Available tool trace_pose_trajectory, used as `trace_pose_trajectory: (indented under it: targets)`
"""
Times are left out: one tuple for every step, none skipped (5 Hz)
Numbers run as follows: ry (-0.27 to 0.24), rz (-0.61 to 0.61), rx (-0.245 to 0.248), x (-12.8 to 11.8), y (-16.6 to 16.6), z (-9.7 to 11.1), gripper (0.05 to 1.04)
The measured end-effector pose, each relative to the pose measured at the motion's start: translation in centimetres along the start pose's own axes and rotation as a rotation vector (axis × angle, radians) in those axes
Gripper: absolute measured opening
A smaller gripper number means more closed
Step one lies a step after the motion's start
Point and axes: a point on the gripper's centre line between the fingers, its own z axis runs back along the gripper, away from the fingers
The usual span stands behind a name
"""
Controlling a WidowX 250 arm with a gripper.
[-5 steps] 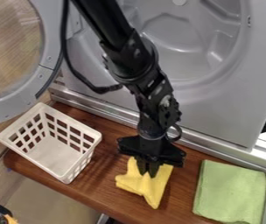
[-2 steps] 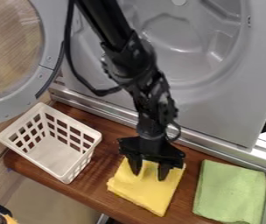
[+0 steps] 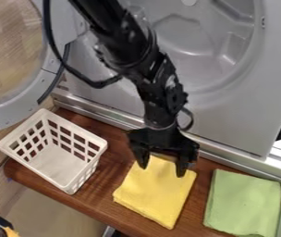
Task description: Move the yellow cloth from the gray machine to the middle of the table
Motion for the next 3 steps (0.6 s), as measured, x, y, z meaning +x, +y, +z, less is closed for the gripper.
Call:
trace_pose_trajectory:
  targets:
    - [0.008, -0.015, 0.031, 1.3, -0.2, 2.8, 1.003]
    - [0.041, -0.029, 0.048, 2.4, 0.0, 5.2, 1.001]
    - [0.075, -0.069, 0.078, 3.8, 1.3, 6.8, 1.001]
